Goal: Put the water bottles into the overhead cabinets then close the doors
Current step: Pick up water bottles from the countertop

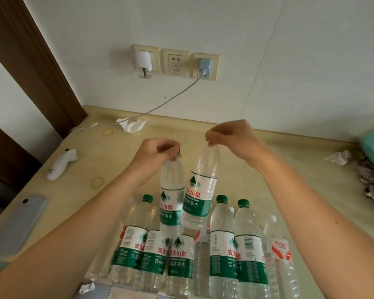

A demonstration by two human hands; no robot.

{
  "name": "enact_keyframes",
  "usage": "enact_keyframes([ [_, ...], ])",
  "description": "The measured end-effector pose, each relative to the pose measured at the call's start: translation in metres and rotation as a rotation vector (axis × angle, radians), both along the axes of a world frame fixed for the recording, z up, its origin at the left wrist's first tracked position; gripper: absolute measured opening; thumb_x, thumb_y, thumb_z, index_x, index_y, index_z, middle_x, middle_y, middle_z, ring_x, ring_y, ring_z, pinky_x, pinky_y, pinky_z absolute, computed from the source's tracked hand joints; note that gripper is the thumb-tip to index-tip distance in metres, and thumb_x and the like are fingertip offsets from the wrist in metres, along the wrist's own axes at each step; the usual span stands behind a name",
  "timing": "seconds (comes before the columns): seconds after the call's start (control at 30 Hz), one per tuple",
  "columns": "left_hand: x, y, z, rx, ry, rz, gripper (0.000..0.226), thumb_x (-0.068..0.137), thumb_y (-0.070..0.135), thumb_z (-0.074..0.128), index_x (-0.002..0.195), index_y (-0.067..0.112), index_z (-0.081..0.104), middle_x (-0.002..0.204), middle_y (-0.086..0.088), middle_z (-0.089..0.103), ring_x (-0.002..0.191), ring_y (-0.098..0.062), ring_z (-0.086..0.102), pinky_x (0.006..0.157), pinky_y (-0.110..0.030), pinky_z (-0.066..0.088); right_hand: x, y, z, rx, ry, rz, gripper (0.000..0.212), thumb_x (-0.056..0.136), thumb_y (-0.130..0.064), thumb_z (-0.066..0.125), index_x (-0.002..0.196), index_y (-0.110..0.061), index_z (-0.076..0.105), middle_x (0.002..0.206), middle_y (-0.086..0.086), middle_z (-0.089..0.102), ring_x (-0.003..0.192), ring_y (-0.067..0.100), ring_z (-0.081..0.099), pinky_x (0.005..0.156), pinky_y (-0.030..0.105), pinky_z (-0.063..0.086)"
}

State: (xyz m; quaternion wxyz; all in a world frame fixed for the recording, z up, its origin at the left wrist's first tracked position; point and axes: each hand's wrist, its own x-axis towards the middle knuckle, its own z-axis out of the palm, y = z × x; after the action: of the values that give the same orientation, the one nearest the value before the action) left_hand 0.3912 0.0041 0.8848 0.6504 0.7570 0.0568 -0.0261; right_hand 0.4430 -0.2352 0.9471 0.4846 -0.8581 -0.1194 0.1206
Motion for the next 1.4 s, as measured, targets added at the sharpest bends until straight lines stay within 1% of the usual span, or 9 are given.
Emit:
enact_keyframes([
  [0.13,0.019,-0.004,0.029,0.114,-0.235,0.090,0.021,0.090,0.012,0.072,0.107,0.024,0.075,0.100,0.007,0.077,0.098,-0.009,0.072,0.087,-0.019,0.054,0.002,0.001,0.017,-0.099,-0.236,-0.028,0.017,0.084,-0.039,0.078,0.097,-0.028,0.075,0.088,-0.016,0.074,0.087,-0.011,0.064,0.074,0.007,0.046],
  [0.2,0.023,-0.009,0.035,0.186,-0.318,0.120,0.024,0.089,0.014,0.072,0.112,0.024,0.074,0.105,0.011,0.075,0.099,-0.002,0.069,0.088,-0.013,0.051,-0.001,0.002,0.011,-0.133,-0.297,-0.035,0.023,0.084,-0.035,0.080,0.105,-0.027,0.073,0.092,-0.022,0.069,0.087,-0.018,0.058,0.071,0.000,0.040],
  [0.27,0.026,-0.016,0.035,0.250,-0.377,0.119,0.025,0.090,0.014,0.072,0.114,0.022,0.073,0.110,0.009,0.072,0.102,-0.001,0.066,0.088,-0.011,0.049,-0.005,0.003,-0.002,-0.148,-0.324,-0.068,0.028,0.084,-0.029,0.080,0.110,-0.024,0.071,0.094,-0.019,0.066,0.089,-0.011,0.058,0.073,0.003,0.038],
  [0.4,0.029,-0.030,0.025,0.339,-0.435,0.088,0.024,0.089,0.007,0.071,0.111,0.018,0.073,0.112,0.003,0.065,0.103,0.000,0.063,0.090,-0.010,0.047,-0.004,0.004,-0.026,-0.155,-0.367,-0.155,0.024,0.084,-0.020,0.079,0.105,-0.014,0.070,0.100,-0.003,0.070,0.099,0.018,0.062,0.087,0.031,0.048],
  [0.53,0.030,-0.036,0.004,0.390,-0.388,0.102,0.022,0.089,0.006,0.071,0.107,0.018,0.073,0.111,0.000,0.063,0.102,-0.007,0.063,0.092,-0.015,0.049,0.000,0.006,-0.049,-0.204,-0.339,-0.170,0.026,0.086,-0.020,0.078,0.109,-0.012,0.069,0.105,0.001,0.070,0.103,0.025,0.061,0.094,0.043,0.049],
  [0.87,0.034,-0.039,-0.013,0.488,-0.319,0.005,0.042,0.089,0.014,0.074,0.129,0.015,0.061,0.125,0.000,0.062,0.113,-0.012,0.060,0.100,-0.027,0.051,0.008,-0.006,-0.080,-0.098,-0.317,-0.178,0.035,0.087,-0.021,0.077,0.119,-0.019,0.063,0.109,-0.005,0.065,0.098,0.012,0.060,0.087,0.029,0.053],
  [0.97,0.032,-0.035,-0.021,0.476,-0.222,-0.022,0.057,0.086,0.021,0.079,0.137,0.015,0.054,0.133,0.000,0.061,0.120,-0.011,0.057,0.101,-0.020,0.045,0.011,-0.013,-0.093,-0.101,-0.246,-0.169,0.051,0.083,-0.030,0.081,0.129,-0.026,0.058,0.116,-0.011,0.063,0.102,0.007,0.058,0.088,0.029,0.052],
  [1.13,0.020,-0.031,-0.059,0.385,0.033,-0.009,0.088,0.076,0.031,0.088,0.147,0.026,0.037,0.138,0.004,0.055,0.122,-0.016,0.056,0.102,-0.035,0.049,0.013,-0.021,-0.132,-0.105,0.046,-0.168,0.095,0.071,-0.040,0.090,0.150,-0.027,0.038,0.133,-0.007,0.057,0.114,0.012,0.055,0.097,0.038,0.051],
  [1.4,0.021,-0.043,-0.106,0.229,0.164,0.110,0.067,0.065,0.034,0.092,0.117,0.040,0.049,0.115,0.016,0.064,0.104,-0.001,0.062,0.087,-0.026,0.052,0.030,-0.030,-0.170,0.041,0.257,-0.093,0.088,0.071,-0.024,0.092,0.146,-0.021,0.044,0.141,-0.005,0.055,0.125,0.020,0.055,0.105,0.043,0.047],
])
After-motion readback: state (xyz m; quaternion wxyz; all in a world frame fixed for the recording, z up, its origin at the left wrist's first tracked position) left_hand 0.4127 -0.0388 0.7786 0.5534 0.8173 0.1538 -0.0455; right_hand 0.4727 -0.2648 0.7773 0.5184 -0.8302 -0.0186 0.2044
